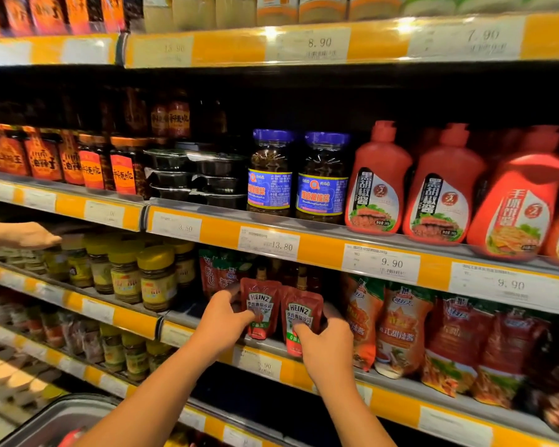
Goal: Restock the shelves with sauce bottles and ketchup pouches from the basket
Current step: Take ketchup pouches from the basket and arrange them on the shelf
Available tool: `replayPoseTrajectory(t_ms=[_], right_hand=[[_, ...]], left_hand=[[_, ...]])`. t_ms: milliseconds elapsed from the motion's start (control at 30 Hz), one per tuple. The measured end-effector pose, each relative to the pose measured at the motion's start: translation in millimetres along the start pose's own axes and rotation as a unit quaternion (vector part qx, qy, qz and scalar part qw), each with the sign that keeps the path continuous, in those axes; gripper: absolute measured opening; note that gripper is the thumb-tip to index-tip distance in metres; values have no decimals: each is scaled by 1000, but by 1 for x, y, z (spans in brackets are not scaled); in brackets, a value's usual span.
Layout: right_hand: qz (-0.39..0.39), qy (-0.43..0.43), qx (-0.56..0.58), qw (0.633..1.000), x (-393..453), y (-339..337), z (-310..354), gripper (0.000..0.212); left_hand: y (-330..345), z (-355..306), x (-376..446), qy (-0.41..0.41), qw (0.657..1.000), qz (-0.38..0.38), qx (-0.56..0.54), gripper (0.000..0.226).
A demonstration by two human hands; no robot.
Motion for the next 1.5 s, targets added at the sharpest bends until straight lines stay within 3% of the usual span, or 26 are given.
replayPoseTrajectory(t_ms=[133,367,567,700,800,867,933,1000,1067,1267,1500], right_hand=[[3,1,-42,999,-2,1,-2,16],[40,7,-131,991,-5,-5,-1,16],[31,19,-158,987,-4,-3,2,12],[23,28,-183,982,-2,1,4,12],[22,30,-201,979,1,4,5,13],[27,31,-223,974,3,6,6,12],[26,25,-219,975,5,7,7,19],[20,17,-207,978,7,10,6,50],[14,19,-207,978,9,11,6,61],[7,52,-201,978,16,13,9,52],[6,45,-210,977,13,13,10,58]], left_hand=[[-4,1,1,8,999,11,43,43],[-4,1,0,26,989,8,146,37],[-3,-2,3,40,989,18,140,31],[1,1,10,-1,990,13,138,17],[6,4,15,-36,991,2,131,37],[9,4,17,-45,991,4,128,30],[12,2,17,-43,993,13,111,23],[14,-2,16,-36,995,8,93,26],[16,-6,13,-22,996,-1,87,32],[24,-9,16,-65,996,4,53,26],[29,-4,18,-75,995,-3,59,17]])
Point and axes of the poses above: each hand's wrist, its own x-axis towards the middle knuckle, its own y-axis out of the palm, z = x × y, the point moved 1 cm from there along x, towards the middle knuckle, and after that the axes turned 2 degrees about x, right-handed, at the moved point
